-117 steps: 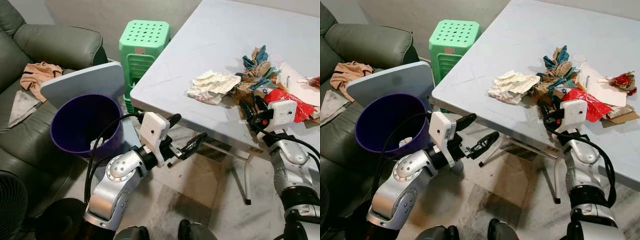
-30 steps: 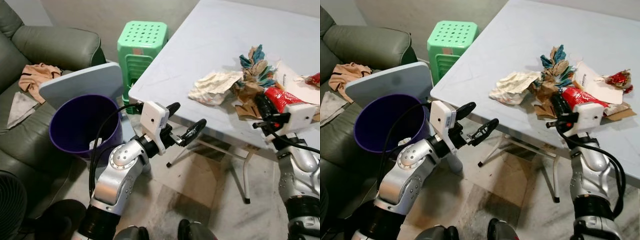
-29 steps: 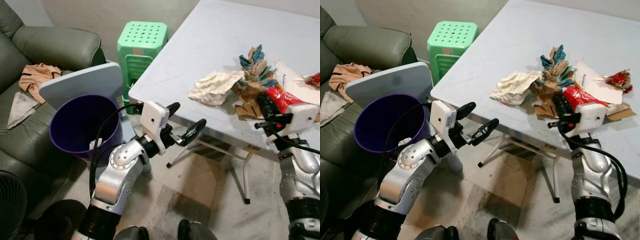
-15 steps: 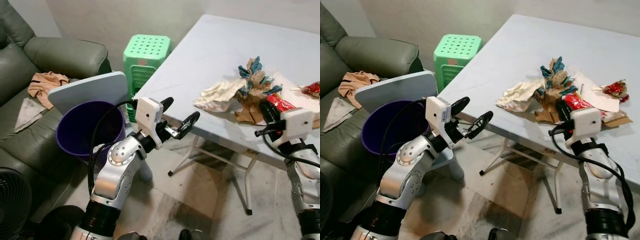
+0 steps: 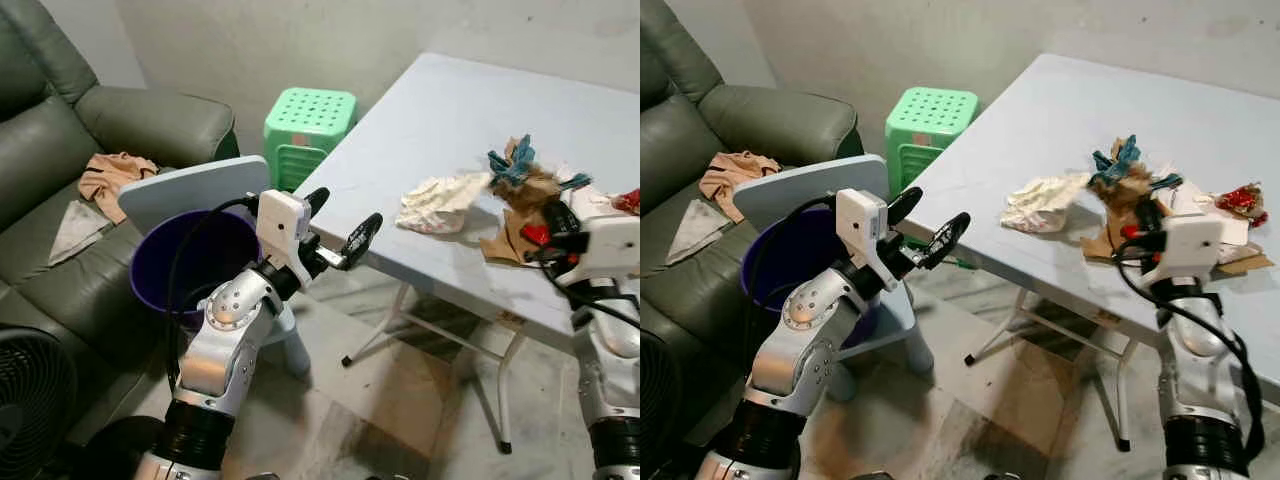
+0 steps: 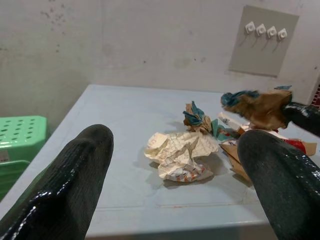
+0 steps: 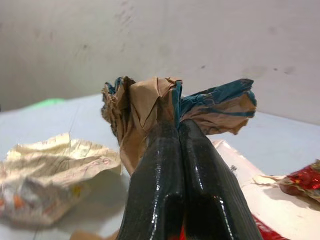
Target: Picking trash to rubbish bin
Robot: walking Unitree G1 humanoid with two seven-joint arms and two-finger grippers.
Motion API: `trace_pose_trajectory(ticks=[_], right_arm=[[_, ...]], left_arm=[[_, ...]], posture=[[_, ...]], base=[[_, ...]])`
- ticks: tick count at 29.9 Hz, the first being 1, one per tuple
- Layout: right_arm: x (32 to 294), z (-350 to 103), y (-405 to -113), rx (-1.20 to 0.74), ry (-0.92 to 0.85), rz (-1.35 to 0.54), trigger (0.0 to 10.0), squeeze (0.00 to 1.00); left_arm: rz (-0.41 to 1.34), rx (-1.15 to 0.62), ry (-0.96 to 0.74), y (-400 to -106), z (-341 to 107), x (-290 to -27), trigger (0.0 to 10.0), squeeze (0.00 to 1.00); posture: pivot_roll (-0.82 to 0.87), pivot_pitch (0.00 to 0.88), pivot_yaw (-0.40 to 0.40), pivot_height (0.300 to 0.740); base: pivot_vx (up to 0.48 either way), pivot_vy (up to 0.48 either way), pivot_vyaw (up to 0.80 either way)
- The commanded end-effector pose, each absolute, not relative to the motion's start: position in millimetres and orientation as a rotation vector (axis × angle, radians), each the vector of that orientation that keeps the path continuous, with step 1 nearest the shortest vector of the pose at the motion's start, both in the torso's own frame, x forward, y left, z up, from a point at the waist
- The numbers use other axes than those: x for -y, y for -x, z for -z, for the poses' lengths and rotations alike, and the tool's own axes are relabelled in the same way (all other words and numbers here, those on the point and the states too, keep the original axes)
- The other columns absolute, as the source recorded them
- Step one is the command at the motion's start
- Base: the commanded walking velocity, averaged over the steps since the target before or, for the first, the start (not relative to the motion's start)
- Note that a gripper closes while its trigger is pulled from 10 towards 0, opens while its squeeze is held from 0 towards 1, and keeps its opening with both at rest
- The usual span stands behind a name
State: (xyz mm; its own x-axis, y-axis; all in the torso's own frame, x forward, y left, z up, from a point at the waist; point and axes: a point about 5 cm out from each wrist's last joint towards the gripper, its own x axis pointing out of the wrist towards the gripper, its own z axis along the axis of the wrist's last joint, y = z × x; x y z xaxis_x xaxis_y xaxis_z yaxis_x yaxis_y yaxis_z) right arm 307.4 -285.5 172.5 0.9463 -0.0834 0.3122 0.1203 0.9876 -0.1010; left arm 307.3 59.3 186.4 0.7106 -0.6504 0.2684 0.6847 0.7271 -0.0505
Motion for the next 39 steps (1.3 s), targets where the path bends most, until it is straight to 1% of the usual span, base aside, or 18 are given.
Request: trace_pose_trajectory(ticks=[1,5,6,8,10,13,14,19,22,25,29,32,39], right_arm=[[292.8,-182.4,-304.5,0.359,0.036,0.153,10.0,0.00],[286.4,-187.1,-304.2,0.381,0.019,0.184,10.0,0.00],[281.3,-186.6,-304.8,0.375,0.013,0.190,10.0,0.00],[264.3,-184.6,-304.5,0.371,0.005,0.173,10.0,0.00],[257.5,-182.1,-304.2,0.357,-0.023,0.159,10.0,0.00],[228.7,-172.5,-301.0,0.326,-0.037,0.094,10.0,0.00],[216.0,-168.3,-298.0,0.320,-0.022,0.062,10.0,0.00],[192.7,-154.7,-289.1,0.271,-0.044,0.029,10.0,0.00],[189.0,-150.6,-286.2,0.248,-0.058,0.018,10.0,0.00],[188.8,-145.7,-282.7,0.227,-0.040,0.055,10.0,0.00],[185.1,-147.2,-280.4,0.219,-0.005,0.027,10.0,0.00],[184.2,-148.4,-280.6,0.216,0.013,0.013,10.0,0.00],[183.6,-147.2,-280.9,0.202,0.010,0.001,10.0,0.00]], left_arm=[[0.713,0.239,0.149,-309.9,-185.2,-63.3,10.0,0.00],[0.674,0.242,0.153,-312.8,-186.5,-68.6,10.0,0.00],[0.652,0.243,0.154,-313.9,-187.1,-71.8,10.0,0.00],[0.578,0.240,0.136,-317.1,-186.4,-81.7,10.0,0.00],[0.548,0.240,0.123,-317.8,-185.4,-85.3,10.0,0.00],[0.470,0.224,0.107,-317.1,-179.8,-97.1,10.0,0.00],[0.420,0.207,0.104,-316.3,-175.0,-103.5,10.0,0.00],[0.323,0.190,0.086,-307.2,-159.4,-116.6,10.0,0.00],[0.301,0.197,0.092,-304.5,-157.4,-120.7,10.0,0.00],[0.265,0.204,0.073,-304.8,-157.7,-129.9,10.0,0.00],[0.228,0.222,0.081,-308.5,-163.9,-139.1,10.0,0.00],[0.227,0.217,0.078,-310.4,-163.7,-139.7,10.0,0.00],[0.242,0.201,0.077,-312.8,-161.8,-135.2,10.0,0.00]], posture=[[0.06,0.034,0.016,0.740],[0.06,0.027,0.022,0.740],[0.05,0.026,0.024,0.740],[0.05,0.024,0.025,0.740],[0.05,0.021,0.025,0.740],[0.06,0.023,0.025,0.740],[0.06,0.024,0.024,0.740],[0.07,0.017,0.022,0.740],[0.07,0.016,0.019,0.740],[0.09,0.010,0.007,0.740],[0.09,0.013,0.004,0.740],[0.09,0.016,0.004,0.740],[0.09,0.024,0.008,0.740]], base=[[0.000,0.000,0.00],[0.000,0.000,0.00],[0.000,0.000,0.00],[0.000,0.000,0.00],[0.000,0.000,0.00],[0.000,0.000,0.00],[0.000,0.000,0.00],[0.000,0.000,0.00],[0.000,0.000,0.00],[0.000,0.000,0.00],[0.000,0.000,0.00],[0.000,0.000,0.00],[0.000,0.000,0.77]])
